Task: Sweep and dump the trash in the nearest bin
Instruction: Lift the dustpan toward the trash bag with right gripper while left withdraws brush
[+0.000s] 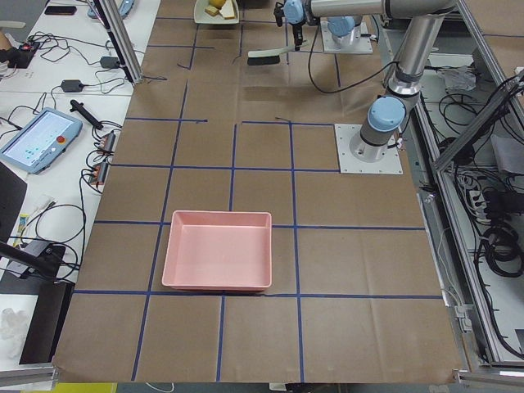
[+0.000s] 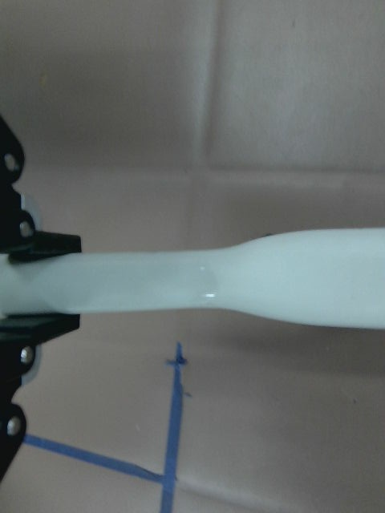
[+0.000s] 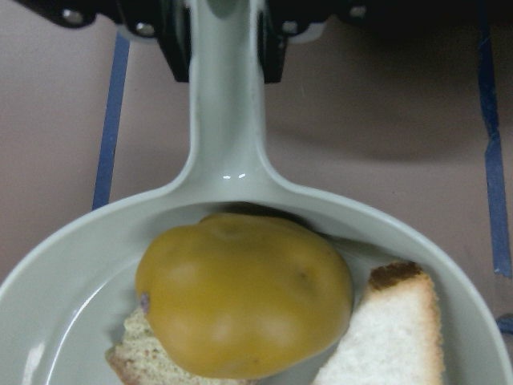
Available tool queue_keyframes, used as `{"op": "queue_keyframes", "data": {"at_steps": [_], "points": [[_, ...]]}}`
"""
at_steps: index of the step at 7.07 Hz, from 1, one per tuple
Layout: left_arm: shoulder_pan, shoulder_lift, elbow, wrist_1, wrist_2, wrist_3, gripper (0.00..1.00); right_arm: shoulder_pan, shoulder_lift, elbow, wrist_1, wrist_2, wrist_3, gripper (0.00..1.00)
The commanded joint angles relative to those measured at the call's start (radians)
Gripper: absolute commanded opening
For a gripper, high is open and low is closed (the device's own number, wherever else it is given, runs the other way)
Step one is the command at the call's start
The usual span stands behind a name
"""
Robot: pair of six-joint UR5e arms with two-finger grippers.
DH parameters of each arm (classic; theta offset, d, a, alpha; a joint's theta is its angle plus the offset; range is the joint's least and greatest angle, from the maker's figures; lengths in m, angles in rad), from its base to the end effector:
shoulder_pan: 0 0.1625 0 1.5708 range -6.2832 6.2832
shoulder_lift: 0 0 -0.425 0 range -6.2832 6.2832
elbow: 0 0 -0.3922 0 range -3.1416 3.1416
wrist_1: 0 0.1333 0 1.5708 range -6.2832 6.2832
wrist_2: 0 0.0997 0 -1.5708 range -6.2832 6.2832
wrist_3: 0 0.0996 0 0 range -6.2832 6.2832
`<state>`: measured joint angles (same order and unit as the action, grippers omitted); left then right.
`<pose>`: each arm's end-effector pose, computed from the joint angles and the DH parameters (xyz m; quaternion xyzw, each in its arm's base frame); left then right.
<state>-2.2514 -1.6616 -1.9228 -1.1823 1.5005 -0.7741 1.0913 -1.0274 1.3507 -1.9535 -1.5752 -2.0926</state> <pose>-0.4155 -0.2903 0.3131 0.0476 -0.9979 -0.0436 0.0082 -0.2037 -0.6797 0.3082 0.7215 -0.6917 0.0062 0.0291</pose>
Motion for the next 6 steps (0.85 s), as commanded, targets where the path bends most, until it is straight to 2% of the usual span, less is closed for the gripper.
{"op": "queue_keyframes", "data": {"at_steps": [1,2,4,6], "points": [[-0.014,0.106,-0.177,0.094,0.046,0.010,0.00,-0.005,-0.077,0.004,0.102,0.000,0.014,0.00],[-0.020,0.109,-0.218,0.131,0.044,0.009,0.00,-0.008,-0.103,0.002,0.135,0.000,0.014,0.00],[-0.037,0.074,-0.237,0.181,0.038,0.016,0.00,-0.013,-0.186,0.002,0.224,0.000,0.012,0.00],[-0.037,0.074,-0.257,0.196,0.040,0.117,0.00,-0.034,-0.267,0.004,0.301,0.000,0.011,0.00]]}}
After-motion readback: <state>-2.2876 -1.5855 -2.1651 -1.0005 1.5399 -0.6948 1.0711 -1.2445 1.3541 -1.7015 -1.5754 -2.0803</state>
